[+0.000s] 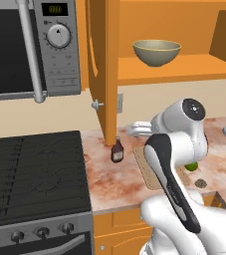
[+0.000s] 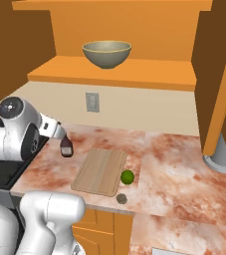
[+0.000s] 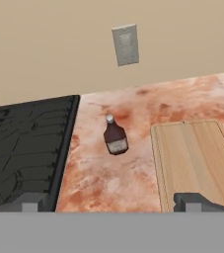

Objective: Open the cabinet. Place the bowl and condiment on the counter. Then place the lime and garlic on the cutting board.

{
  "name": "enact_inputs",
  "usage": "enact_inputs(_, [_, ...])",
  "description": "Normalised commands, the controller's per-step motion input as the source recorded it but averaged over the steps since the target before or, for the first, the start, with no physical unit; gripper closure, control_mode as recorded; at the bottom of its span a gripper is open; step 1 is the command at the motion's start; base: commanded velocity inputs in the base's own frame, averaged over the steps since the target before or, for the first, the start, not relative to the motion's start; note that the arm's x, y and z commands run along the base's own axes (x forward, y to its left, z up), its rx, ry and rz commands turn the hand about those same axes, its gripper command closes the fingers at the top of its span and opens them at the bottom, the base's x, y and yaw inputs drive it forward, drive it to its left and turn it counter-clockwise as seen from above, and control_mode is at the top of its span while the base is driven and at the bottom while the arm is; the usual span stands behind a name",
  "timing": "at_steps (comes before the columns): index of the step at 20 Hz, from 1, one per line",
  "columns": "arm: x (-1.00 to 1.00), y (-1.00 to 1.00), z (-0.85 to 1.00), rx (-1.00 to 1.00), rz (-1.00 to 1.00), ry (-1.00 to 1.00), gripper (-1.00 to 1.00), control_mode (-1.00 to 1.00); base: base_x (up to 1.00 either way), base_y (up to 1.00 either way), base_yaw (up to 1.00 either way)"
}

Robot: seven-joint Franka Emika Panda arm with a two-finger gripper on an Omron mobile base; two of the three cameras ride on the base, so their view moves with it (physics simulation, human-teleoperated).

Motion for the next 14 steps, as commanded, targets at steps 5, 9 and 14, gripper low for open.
enact_inputs(5, [-0.52,-0.12,0.31,0.0,-0.06,0.0,-1.0,-1.0,0.0,0.0,0.0])
enact_inputs(9, [-0.42,-0.23,0.34,0.0,-0.16,0.0,-1.0,-1.0,0.0,0.0,0.0])
enact_inputs(14, [-0.3,-0.26,0.29,0.01,-0.2,0.0,-1.0,-1.0,0.0,0.0,0.0])
